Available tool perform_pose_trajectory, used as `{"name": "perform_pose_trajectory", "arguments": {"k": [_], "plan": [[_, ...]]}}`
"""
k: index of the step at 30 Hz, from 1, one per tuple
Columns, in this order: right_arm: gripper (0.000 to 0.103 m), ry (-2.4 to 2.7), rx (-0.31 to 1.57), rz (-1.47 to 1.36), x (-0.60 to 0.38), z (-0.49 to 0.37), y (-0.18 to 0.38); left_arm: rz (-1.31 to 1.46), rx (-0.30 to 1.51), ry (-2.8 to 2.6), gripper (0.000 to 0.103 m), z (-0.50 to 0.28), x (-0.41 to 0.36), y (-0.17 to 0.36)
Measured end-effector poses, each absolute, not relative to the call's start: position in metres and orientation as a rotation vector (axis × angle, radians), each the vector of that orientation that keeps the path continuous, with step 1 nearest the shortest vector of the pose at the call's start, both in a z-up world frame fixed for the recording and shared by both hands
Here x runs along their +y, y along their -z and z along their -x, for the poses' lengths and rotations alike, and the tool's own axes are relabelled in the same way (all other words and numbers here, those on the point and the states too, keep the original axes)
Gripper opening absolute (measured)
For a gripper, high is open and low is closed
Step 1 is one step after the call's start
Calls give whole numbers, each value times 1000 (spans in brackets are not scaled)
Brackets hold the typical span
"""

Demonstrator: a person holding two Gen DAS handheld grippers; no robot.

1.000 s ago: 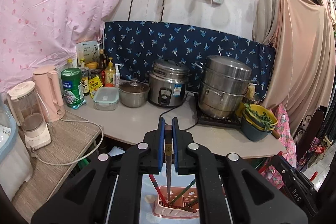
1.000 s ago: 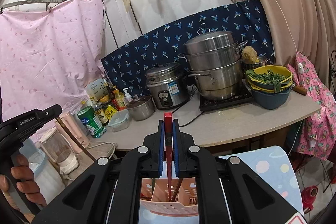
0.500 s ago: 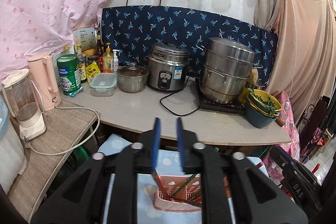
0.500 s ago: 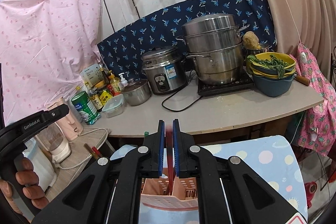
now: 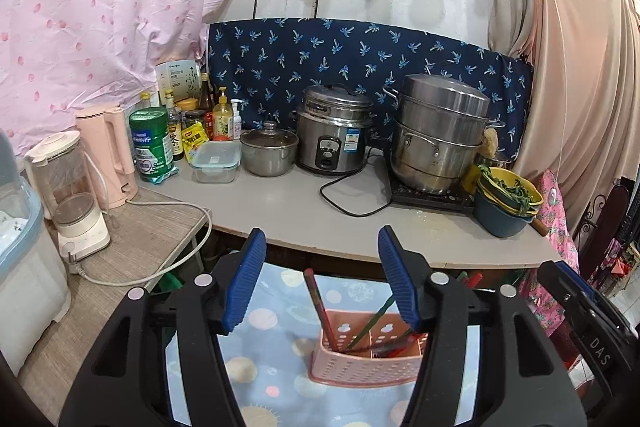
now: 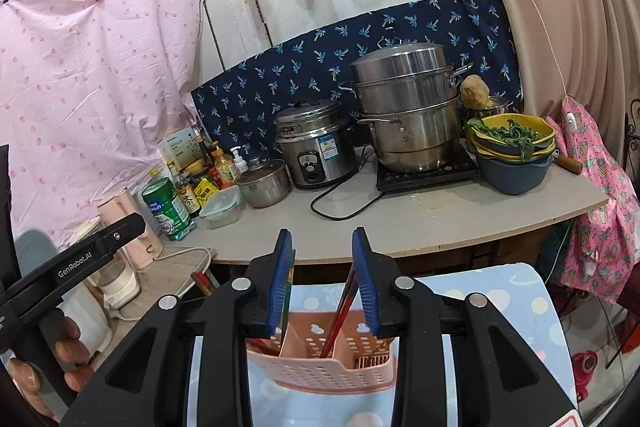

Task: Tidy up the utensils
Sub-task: 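Lower both chopsticks into the pink holder and open both tools, then move both open tools back over the two dark red chopsticks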

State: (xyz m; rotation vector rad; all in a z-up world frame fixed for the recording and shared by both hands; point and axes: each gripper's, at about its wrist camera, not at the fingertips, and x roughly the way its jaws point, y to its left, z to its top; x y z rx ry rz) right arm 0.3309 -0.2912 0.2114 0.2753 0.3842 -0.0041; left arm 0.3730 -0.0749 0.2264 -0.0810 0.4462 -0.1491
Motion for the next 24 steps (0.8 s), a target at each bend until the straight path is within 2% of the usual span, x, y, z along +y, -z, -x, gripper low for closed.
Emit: {"name": "perform_pose_trajectory", "arguments": {"k": [16,24], "plan": [[33,-18,413,-227,-260,-253,-205,20,512,106,56,-301,-55,-205],[34,-23,460,-206,-246,-206,-183,-8,549,75,56,-255,-38,-176]]}}
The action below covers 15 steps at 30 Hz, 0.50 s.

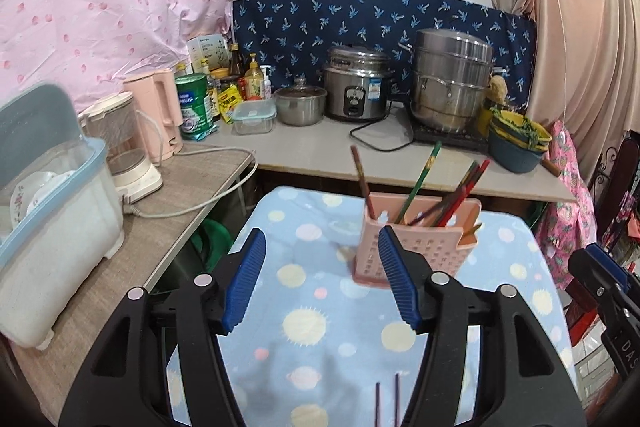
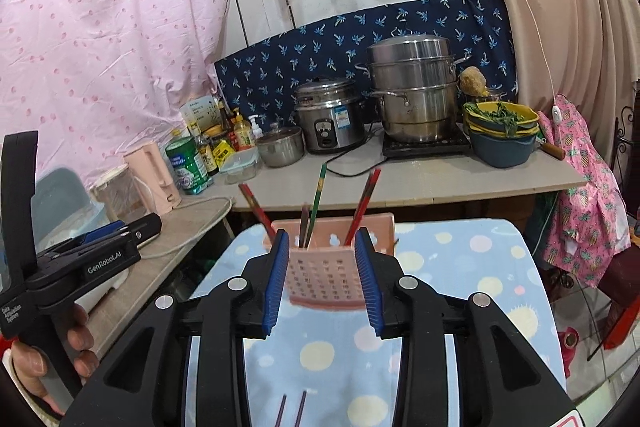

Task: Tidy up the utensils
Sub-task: 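Move both open tools back over the two dark red chopsticks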

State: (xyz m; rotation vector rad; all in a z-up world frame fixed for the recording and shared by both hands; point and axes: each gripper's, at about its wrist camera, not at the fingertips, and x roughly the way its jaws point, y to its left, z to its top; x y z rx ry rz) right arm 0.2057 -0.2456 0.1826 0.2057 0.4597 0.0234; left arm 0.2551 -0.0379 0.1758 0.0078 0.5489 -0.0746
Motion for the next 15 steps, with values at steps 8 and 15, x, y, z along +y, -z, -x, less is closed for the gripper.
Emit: {"name": "perform_pose_trajectory", "arguments": {"k": [8,15], "plan": [[34,-28,542,-179,-228,-158,-140,-21,645,66,56,-208,-23,-127],[34,-47,626,-150,-211,-125,-104,-37,713,85,56,-169,-21,-91]]}}
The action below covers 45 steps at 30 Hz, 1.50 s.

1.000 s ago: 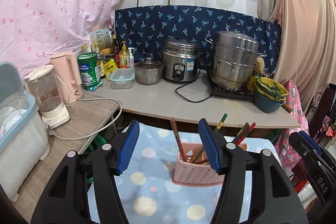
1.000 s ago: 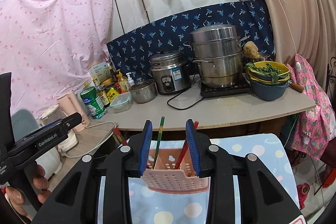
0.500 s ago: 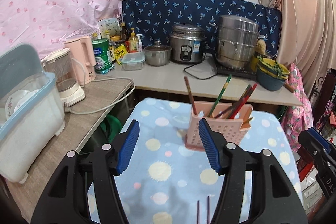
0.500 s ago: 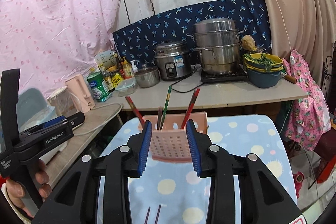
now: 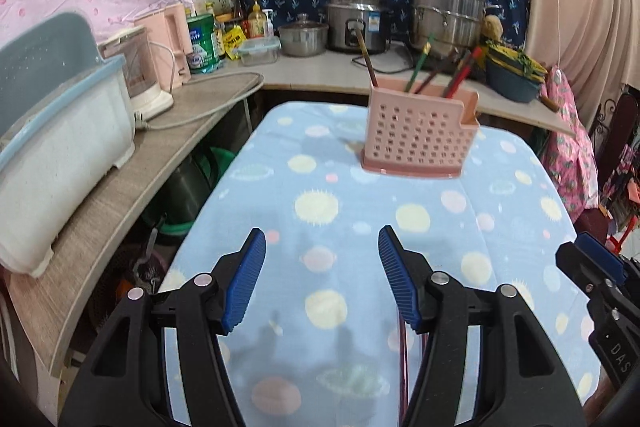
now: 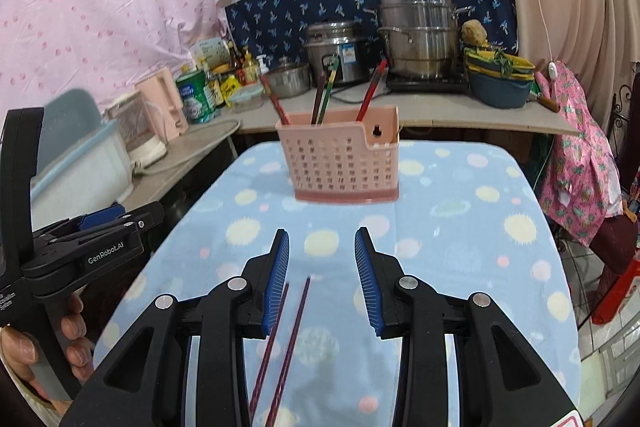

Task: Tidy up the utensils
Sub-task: 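Move both open tools back over the two dark red chopsticks, then grasp a dark red chopstick with the right tool while the left tool grasps the other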

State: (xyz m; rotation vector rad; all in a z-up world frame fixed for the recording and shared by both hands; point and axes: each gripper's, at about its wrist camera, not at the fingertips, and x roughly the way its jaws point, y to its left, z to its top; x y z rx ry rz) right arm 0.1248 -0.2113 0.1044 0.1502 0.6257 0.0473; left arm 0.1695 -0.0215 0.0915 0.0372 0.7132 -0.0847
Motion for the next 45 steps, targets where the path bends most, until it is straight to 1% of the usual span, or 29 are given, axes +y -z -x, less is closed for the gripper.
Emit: {"name": "perform_pose_trajectory", "arguments": {"k": [17,25,33,35,38,40,45], "plan": [[34,-94,826,-144,-176,-64,-15,-38,883,96,56,-109,-8,-15],[34,-120,880,-141,-158,-57,15,-54,921,97,56,-94,-2,2],[34,-150,923,-128,-141,-57,33,-58,939,95,56,-91,-1,9],[33,-149,925,-125,-140,-57,35,-60,940,97,58,-90,-1,10],[28,-141,929,-118,-140,-57,38,-61,943,102,59,-89,-2,11],[20,-130,936,-116,-142,-57,40,-62,946,108,60,-88,-4,12],[9,-102,934,-128,-149,-54,42,-70,951,128,66,-83,-12,15]]}}
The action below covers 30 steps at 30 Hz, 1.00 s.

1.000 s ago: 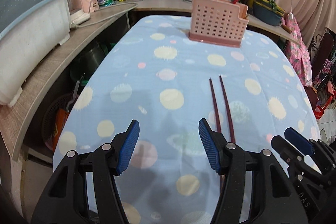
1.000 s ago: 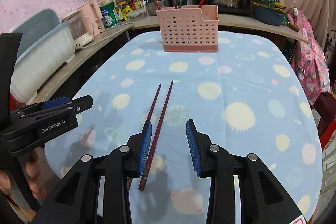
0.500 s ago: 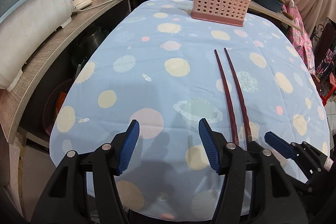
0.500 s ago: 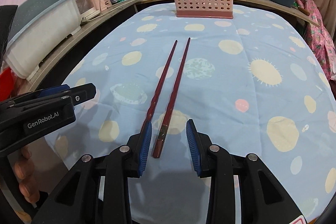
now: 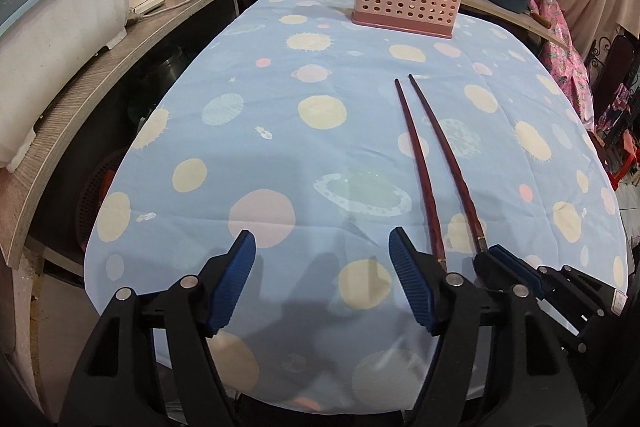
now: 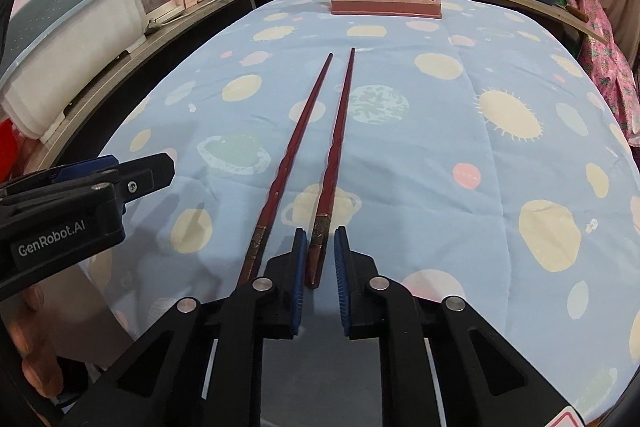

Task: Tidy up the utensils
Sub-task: 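Grasp a dark red chopstick with the right tool while the left tool grasps the other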

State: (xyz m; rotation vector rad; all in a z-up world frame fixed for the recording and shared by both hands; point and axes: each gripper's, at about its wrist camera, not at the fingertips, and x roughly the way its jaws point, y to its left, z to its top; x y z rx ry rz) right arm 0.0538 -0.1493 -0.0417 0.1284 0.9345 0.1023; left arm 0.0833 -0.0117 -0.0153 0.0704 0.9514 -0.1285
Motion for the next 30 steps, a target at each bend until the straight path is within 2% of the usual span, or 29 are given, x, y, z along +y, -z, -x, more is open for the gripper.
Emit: {"name": "perform_pose_trajectory", "arguments": {"k": [13,24,30], "plan": [[7,-29,922,-194,-179,-37,41,-94,985,224,75,-71,-40,28],[8,-17,926,-212,-188,-30,41,-105,1023,232,75,-73,-52,45],[8,-18,928,-212,-187,-28,42,-111,1041,222,67,-74,-52,51]]}}
